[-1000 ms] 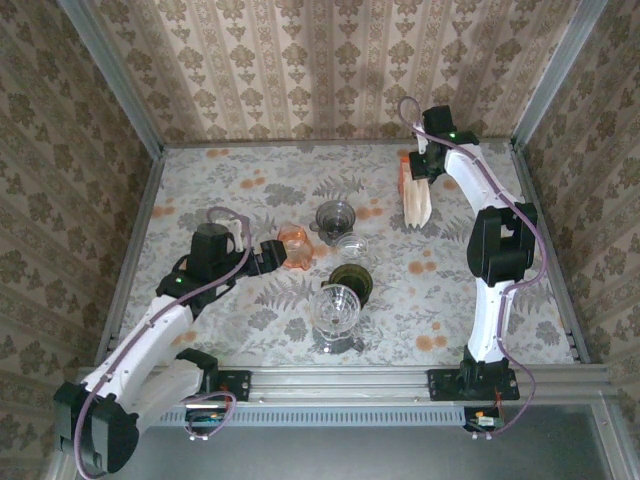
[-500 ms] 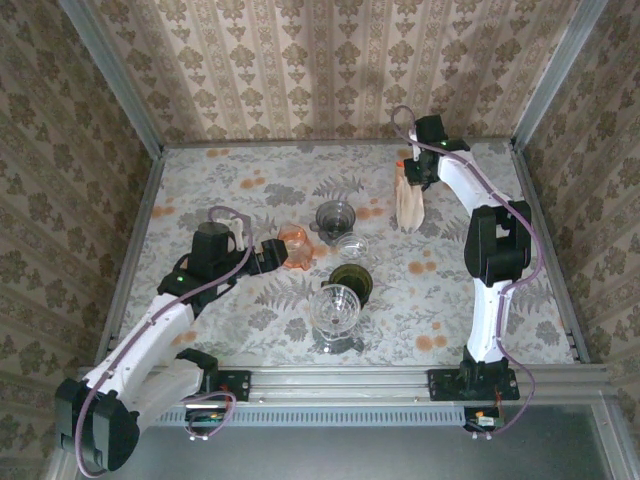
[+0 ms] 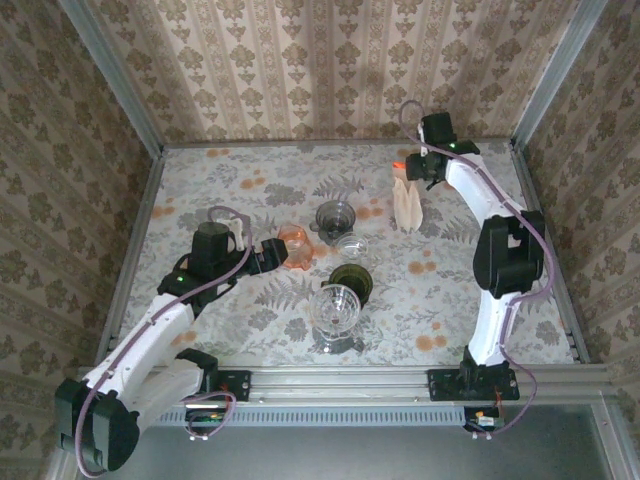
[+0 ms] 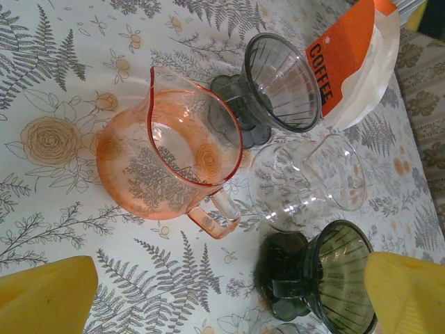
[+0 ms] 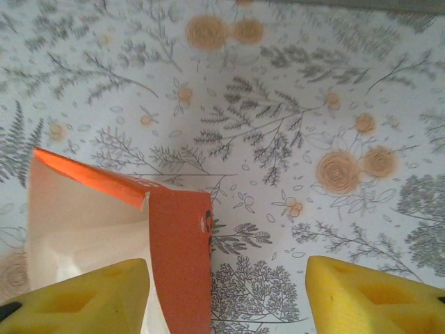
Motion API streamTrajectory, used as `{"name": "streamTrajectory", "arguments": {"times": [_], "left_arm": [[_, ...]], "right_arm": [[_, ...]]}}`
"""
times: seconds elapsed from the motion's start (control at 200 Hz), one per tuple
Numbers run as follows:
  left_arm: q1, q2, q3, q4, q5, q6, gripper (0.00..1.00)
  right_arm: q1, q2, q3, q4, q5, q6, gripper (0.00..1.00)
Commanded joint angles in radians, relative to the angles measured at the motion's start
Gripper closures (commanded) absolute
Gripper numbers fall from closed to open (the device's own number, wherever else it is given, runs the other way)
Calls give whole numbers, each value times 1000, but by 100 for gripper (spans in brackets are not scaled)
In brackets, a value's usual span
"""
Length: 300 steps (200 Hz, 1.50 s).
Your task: Place the coffee filter in the dripper
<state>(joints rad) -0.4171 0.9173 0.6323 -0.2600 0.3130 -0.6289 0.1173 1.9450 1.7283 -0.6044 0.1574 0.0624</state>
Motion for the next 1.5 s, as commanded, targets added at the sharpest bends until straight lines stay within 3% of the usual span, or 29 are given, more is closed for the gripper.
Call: {"name": "streamTrajectory", "arguments": {"times": [0.0,0.165,0.29,0.59,1.495], "left_arm": [[4,-13,6,18,18,-15,0],[3,-17,0,24,13,-18,0],[3,-11,-3,26,18,-19,0],[3,-19,3,6,15,-9,0],[3,4,4,21,20,-15,0]], "right_arm": [[14,-98,-38,42,11,47,44],[73,-137,-87,8,-61,59,70],[119,-110,-112,-3,-68,60,78],[131,-6,-64,-49,-12,57,78],[132,45,-78,-29,82,31,79]]}}
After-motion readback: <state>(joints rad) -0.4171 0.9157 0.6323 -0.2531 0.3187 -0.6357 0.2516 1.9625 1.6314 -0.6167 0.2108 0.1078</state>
